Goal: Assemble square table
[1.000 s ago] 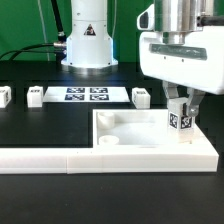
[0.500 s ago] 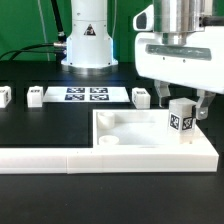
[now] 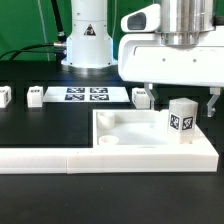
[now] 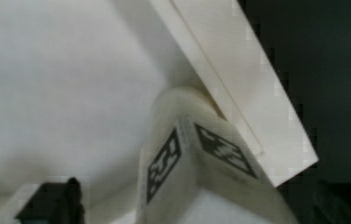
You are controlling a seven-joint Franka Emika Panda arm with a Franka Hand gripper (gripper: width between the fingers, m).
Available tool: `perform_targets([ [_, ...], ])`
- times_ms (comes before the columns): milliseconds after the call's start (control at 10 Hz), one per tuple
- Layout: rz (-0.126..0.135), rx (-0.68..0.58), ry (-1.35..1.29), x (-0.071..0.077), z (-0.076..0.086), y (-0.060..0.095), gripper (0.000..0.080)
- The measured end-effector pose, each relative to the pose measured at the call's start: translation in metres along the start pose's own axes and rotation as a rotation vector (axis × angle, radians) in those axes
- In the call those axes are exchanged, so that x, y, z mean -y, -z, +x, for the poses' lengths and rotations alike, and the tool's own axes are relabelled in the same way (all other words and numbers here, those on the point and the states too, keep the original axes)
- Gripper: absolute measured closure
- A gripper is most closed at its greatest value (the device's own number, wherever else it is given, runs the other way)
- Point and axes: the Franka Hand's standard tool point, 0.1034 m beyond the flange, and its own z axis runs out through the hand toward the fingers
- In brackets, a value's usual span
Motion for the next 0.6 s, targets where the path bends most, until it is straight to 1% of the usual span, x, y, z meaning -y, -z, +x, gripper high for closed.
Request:
perform_targets([
  [200,-0.003,0.000,0.162,0.0007,0.0005,-0.0006,0.0151],
  [400,-0.016,0.004,0.388,0.0022,0.0013,0.0009,0.0151],
  [600,-0.019,0.002,0.518,0.0047,0.0007,0.0016,0.0151],
])
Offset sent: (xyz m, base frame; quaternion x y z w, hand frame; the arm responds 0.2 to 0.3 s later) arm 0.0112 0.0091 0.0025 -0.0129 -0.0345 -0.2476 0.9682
